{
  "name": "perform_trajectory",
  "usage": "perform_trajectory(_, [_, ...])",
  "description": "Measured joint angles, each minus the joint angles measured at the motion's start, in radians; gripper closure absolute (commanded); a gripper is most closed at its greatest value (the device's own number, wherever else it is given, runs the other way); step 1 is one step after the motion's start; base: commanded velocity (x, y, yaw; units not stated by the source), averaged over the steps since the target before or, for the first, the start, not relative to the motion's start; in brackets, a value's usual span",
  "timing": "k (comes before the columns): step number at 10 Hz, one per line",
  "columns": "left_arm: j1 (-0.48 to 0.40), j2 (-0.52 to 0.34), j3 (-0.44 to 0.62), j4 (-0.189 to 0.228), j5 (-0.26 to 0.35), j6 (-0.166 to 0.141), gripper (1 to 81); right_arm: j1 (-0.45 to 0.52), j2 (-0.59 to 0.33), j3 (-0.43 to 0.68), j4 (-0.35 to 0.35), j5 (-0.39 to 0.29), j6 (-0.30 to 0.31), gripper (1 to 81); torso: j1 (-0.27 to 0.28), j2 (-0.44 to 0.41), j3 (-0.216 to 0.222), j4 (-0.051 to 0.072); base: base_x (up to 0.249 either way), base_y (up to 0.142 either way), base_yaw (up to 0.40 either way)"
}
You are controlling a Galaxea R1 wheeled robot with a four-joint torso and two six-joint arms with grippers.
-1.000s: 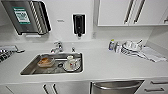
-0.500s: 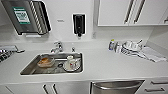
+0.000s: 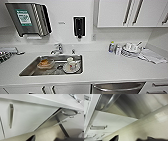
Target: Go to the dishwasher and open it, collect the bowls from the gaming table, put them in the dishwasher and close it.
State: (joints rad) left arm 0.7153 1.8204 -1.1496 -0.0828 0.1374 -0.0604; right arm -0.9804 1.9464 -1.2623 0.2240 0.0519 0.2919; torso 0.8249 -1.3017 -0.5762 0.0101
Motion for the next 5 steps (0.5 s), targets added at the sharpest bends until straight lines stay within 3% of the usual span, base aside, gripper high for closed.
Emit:
perform_trajectory(2, [-0.01, 0.016, -0.004, 0.0, 0.008, 0.0, 1.0, 0.012, -0.013, -0.005, -0.001, -0.012, 0.096, 1.0, 0.043, -0.068, 0.0, 0.0, 0.0, 0.0, 0.0])
perform_trajectory(5, [-0.079, 0.03, -0.001, 0.0, 0.05, 0.0, 1.0, 0.066, -0.014, -0.01, 0.0, -0.042, 0.142, 1.0, 0.107, -0.171, 0.0, 0.0, 0.0, 0.0, 0.0])
